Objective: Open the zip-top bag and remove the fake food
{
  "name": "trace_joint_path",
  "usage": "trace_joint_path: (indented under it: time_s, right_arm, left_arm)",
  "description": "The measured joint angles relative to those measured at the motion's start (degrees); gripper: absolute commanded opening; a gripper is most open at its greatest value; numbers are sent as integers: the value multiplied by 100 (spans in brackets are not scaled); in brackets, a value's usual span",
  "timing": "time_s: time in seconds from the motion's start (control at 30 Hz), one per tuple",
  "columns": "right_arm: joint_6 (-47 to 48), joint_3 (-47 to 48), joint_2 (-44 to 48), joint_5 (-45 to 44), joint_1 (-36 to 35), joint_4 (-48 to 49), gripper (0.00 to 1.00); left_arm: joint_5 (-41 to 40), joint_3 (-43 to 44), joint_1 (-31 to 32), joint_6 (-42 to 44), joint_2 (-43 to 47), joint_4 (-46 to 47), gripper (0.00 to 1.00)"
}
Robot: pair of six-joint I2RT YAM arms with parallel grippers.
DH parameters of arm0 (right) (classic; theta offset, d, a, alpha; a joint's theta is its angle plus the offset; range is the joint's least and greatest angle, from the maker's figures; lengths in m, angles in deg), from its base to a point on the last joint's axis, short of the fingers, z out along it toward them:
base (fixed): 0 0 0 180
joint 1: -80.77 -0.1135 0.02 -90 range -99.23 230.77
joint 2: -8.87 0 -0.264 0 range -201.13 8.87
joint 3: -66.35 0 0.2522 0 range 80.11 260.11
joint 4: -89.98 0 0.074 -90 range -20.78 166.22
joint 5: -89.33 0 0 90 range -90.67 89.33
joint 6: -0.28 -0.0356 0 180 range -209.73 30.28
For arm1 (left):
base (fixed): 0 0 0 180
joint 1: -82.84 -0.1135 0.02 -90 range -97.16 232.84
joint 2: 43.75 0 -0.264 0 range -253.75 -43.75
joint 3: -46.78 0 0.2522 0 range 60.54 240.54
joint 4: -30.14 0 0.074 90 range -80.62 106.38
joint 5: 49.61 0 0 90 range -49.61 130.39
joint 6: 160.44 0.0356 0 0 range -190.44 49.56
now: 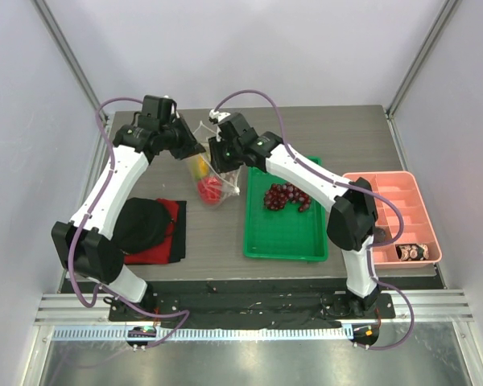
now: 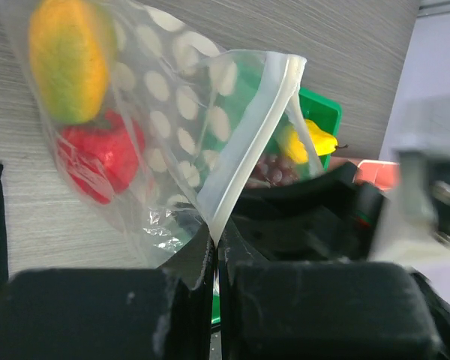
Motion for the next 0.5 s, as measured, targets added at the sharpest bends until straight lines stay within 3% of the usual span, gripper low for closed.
trace_joint_path:
  time_s: [0.23, 0.5]
  right_arm:
    - [-111, -234, -203, 81, 11, 249, 63]
    - [-472, -31, -699, -92, 15, 192, 69]
  left_arm:
    - [-33, -81, 4, 35, 0, 11, 0]
    - [-26, -463, -72, 9, -87, 42, 0]
